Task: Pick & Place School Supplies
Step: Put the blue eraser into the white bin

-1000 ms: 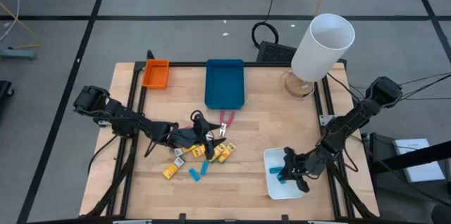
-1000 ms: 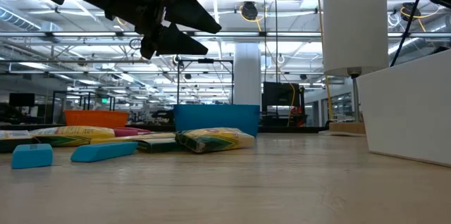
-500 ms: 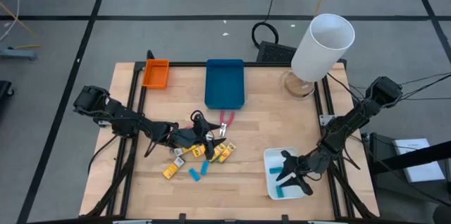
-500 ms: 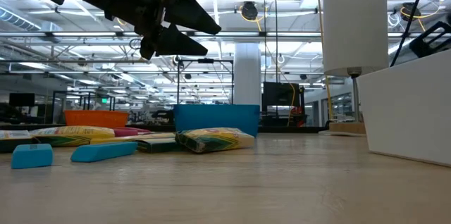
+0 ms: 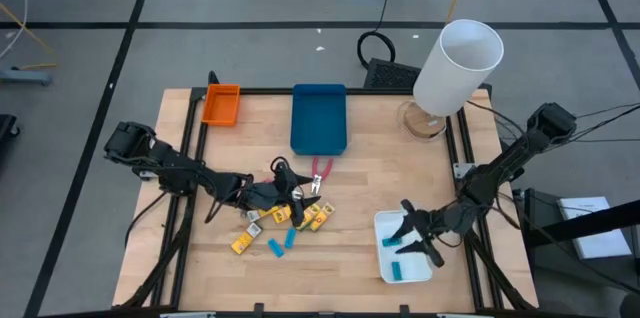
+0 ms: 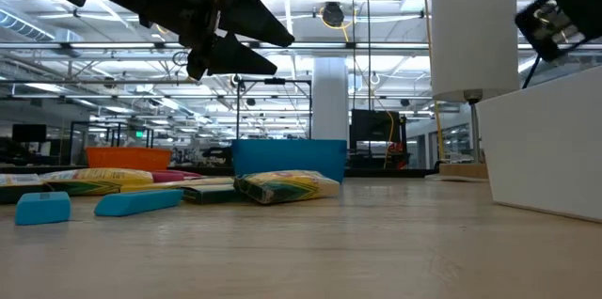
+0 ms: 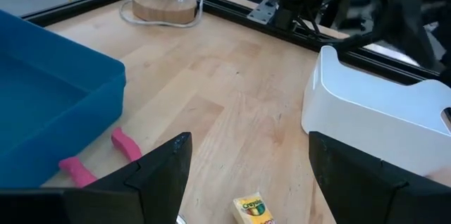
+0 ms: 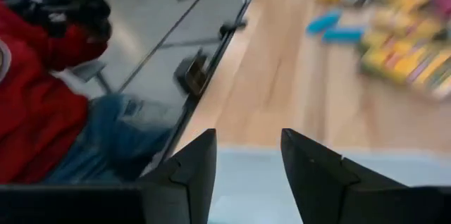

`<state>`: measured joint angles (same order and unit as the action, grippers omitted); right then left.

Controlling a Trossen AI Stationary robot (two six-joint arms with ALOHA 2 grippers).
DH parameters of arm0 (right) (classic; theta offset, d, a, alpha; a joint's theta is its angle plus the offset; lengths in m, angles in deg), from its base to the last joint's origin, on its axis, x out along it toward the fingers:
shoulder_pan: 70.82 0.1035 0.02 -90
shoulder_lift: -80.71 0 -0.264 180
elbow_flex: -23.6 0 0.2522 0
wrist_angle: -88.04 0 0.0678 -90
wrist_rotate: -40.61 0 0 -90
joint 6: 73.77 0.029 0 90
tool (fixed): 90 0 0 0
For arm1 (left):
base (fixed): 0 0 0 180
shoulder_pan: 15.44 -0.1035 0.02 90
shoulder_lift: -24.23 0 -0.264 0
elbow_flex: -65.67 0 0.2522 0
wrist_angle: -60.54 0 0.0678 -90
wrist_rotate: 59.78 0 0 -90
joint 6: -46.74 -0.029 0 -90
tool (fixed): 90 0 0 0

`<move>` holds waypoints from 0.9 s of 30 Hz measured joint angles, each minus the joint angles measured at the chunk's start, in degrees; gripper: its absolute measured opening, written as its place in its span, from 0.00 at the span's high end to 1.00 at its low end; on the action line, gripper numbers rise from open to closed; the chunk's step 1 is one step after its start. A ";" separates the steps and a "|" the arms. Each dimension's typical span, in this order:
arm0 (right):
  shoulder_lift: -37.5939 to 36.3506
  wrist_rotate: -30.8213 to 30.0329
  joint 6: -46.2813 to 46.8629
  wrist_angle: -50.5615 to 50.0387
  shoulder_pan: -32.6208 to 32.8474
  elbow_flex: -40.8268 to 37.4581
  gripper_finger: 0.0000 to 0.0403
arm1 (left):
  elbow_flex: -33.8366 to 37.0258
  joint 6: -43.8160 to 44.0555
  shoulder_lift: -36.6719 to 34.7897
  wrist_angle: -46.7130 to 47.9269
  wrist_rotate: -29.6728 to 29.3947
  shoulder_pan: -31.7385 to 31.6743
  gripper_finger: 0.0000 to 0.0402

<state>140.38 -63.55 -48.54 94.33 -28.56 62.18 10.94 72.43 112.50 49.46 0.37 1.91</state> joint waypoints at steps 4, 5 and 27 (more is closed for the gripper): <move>-2.36 -5.56 -8.33 -0.19 -1.18 0.00 0.62 | 0.00 1.06 0.00 1.23 4.45 0.00 0.28; -2.86 -6.87 -10.43 -0.07 -1.51 0.00 0.61 | 0.00 1.47 0.00 1.73 6.14 0.00 0.28; -4.53 -15.18 -40.40 16.17 -2.95 0.07 0.60 | -14.66 34.39 2.64 45.42 13.64 14.09 0.28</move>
<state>135.85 -78.73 -88.94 110.50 -31.51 62.25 -3.72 106.82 115.14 94.88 14.01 16.00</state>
